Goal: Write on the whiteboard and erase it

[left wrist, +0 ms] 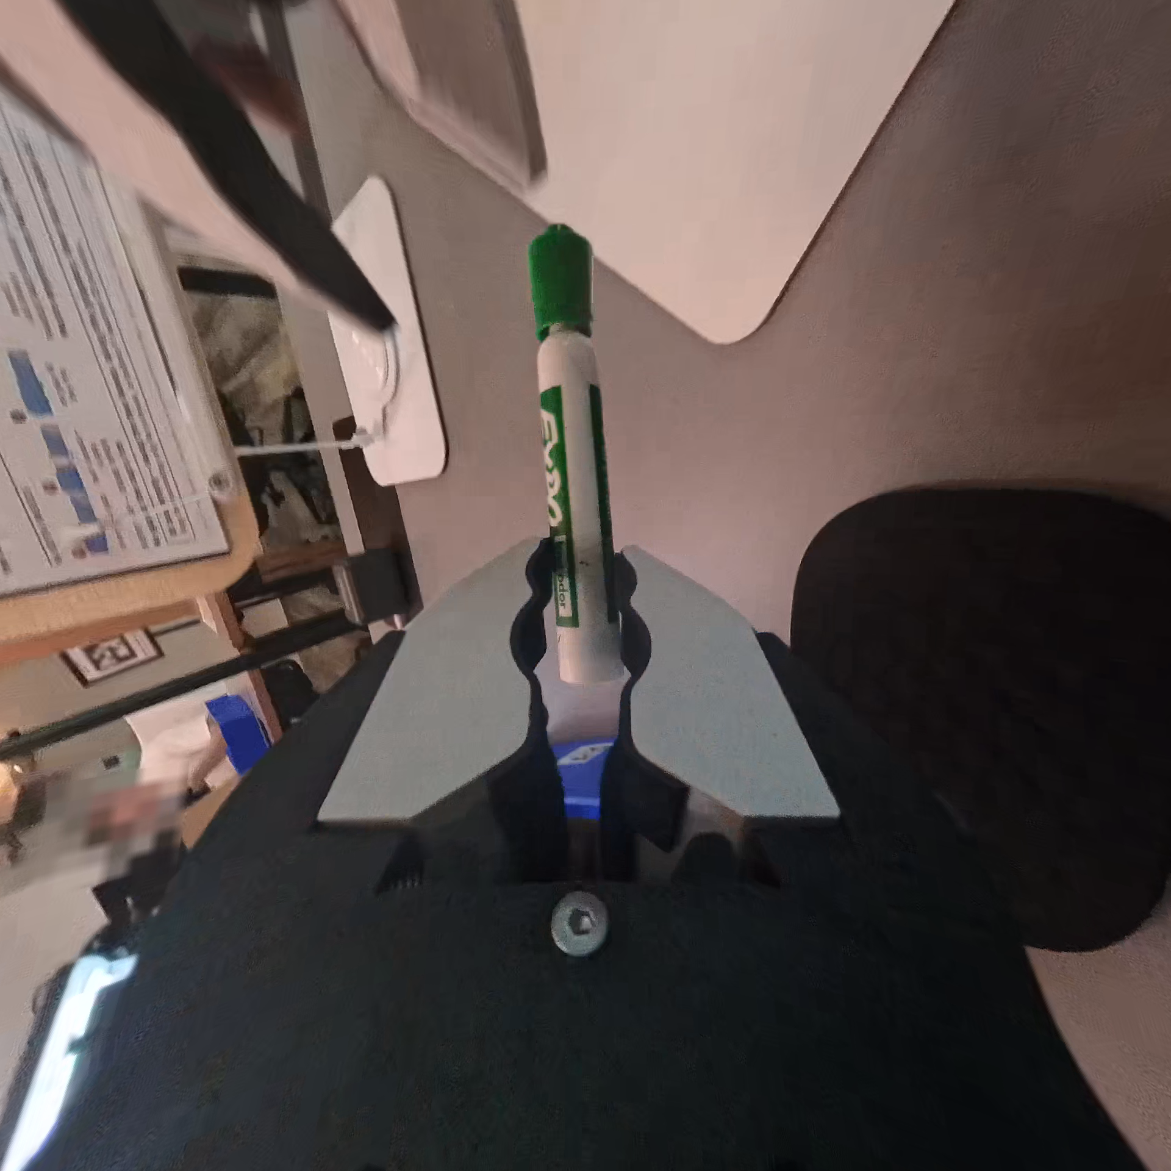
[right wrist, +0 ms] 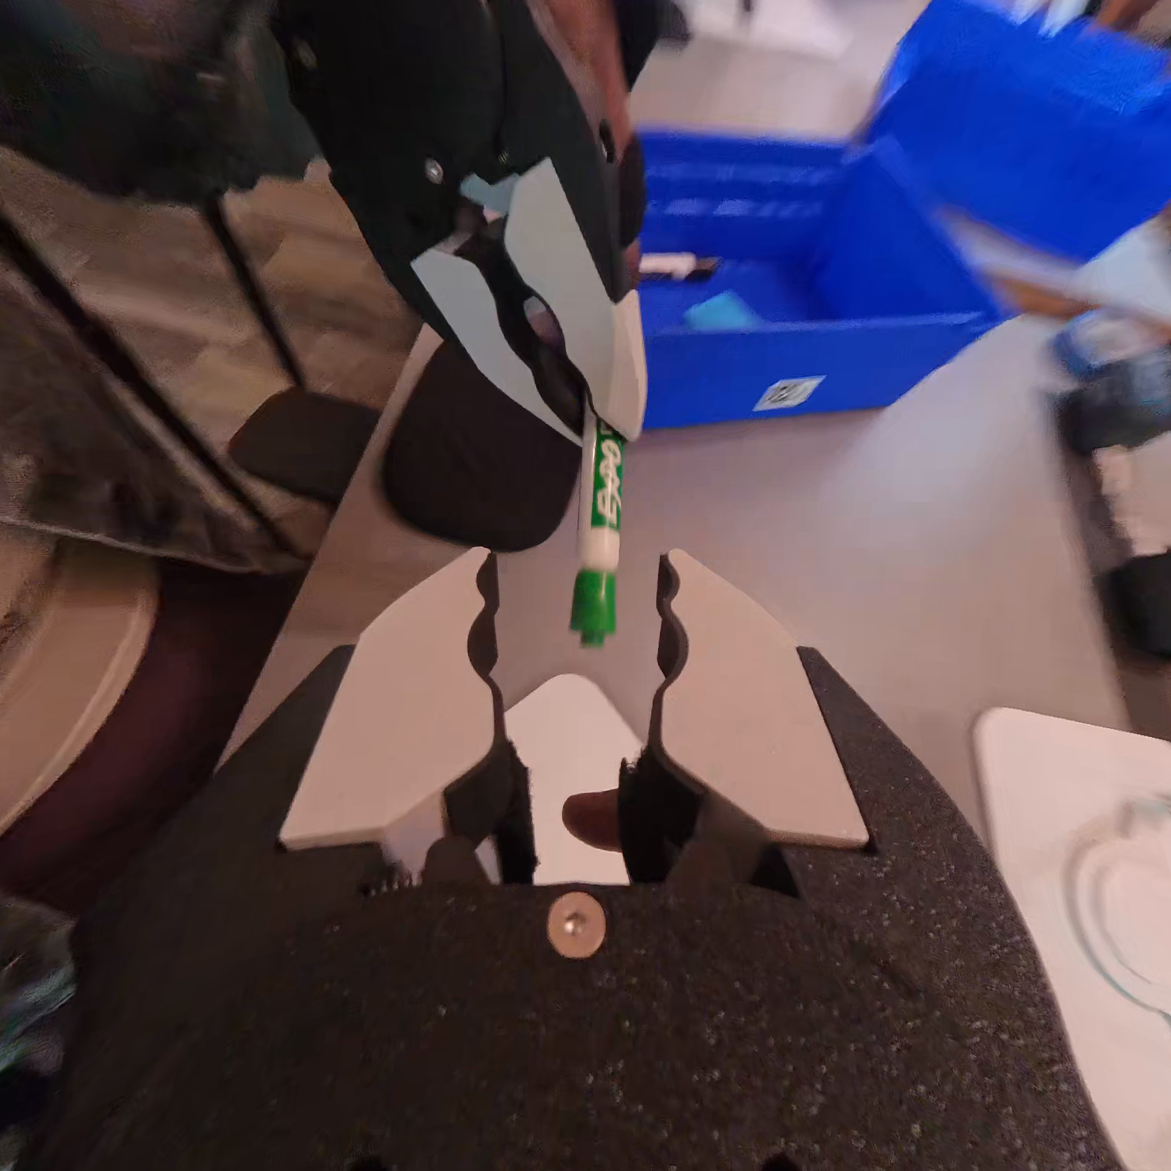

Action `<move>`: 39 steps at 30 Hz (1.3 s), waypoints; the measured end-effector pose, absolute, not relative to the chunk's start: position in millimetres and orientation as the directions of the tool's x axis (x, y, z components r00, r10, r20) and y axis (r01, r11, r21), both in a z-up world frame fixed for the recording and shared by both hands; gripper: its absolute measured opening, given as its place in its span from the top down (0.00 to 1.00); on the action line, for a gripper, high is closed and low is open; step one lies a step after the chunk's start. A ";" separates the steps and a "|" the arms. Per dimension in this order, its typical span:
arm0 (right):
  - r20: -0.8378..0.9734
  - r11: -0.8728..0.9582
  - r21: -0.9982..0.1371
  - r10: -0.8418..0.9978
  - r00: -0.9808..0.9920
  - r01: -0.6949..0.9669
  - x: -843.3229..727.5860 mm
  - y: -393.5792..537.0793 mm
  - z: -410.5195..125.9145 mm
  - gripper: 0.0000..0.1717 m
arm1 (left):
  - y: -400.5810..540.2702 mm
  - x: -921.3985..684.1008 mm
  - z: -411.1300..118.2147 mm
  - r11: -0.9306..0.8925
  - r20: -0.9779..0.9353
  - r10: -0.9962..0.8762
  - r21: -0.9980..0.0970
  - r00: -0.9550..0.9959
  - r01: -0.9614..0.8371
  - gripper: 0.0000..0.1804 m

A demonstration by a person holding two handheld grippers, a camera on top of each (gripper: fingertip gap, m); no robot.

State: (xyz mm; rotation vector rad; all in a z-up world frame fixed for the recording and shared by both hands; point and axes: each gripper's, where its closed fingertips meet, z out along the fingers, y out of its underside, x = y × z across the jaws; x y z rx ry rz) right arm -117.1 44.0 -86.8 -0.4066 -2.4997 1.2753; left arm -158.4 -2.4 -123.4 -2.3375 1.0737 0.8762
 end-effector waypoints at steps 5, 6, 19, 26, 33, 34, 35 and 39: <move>-0.062 0.699 -0.668 0.289 -0.955 0.254 -116.7 19.4 -142.4 0.80 | 19.6 -126.6 -124.1 -0.486 -0.671 -0.618 -0.084 0.410 -0.870 0.89; -0.077 0.694 -0.673 0.281 -0.957 0.257 -114.8 16.8 -146.0 0.87 | 18.5 -125.4 -125.6 -0.482 -0.660 -0.633 -0.074 0.405 -0.873 0.89; -0.245 -0.362 -0.929 0.445 -0.861 0.078 -130.0 67.6 -30.4 0.89 | 75.6 -114.1 -73.4 0.017 -0.073 0.150 -0.997 0.986 -0.077 0.70; -0.113 -0.295 -0.954 0.528 -0.841 -0.056 -112.2 60.8 -34.0 0.89 | 98.4 -92.5 -84.7 -0.009 -0.250 0.044 -0.968 0.967 -0.249 0.87; 0.082 -0.019 -0.994 0.536 -0.840 -0.109 -99.3 55.3 -57.7 0.89 | 78.1 -96.9 -110.3 -0.230 -0.433 -0.102 -0.866 0.896 -0.444 0.90; 0.107 0.009 -0.993 0.527 -0.843 -0.120 -97.2 52.8 -59.0 0.88 | 75.9 -94.4 -115.2 -0.263 -0.459 -0.143 -0.836 0.877 -0.481 0.90; 0.121 0.023 -0.991 0.519 -0.846 -0.128 -95.5 50.7 -58.8 0.86 | 74.8 -93.3 -117.1 -0.278 -0.481 -0.165 -0.815 0.861 -0.509 0.90; 0.137 0.047 -0.990 0.505 -0.852 -0.131 -92.2 48.7 -58.4 0.89 | 74.0 -90.2 -113.4 -0.263 -0.492 -0.191 -0.808 0.850 -0.527 0.90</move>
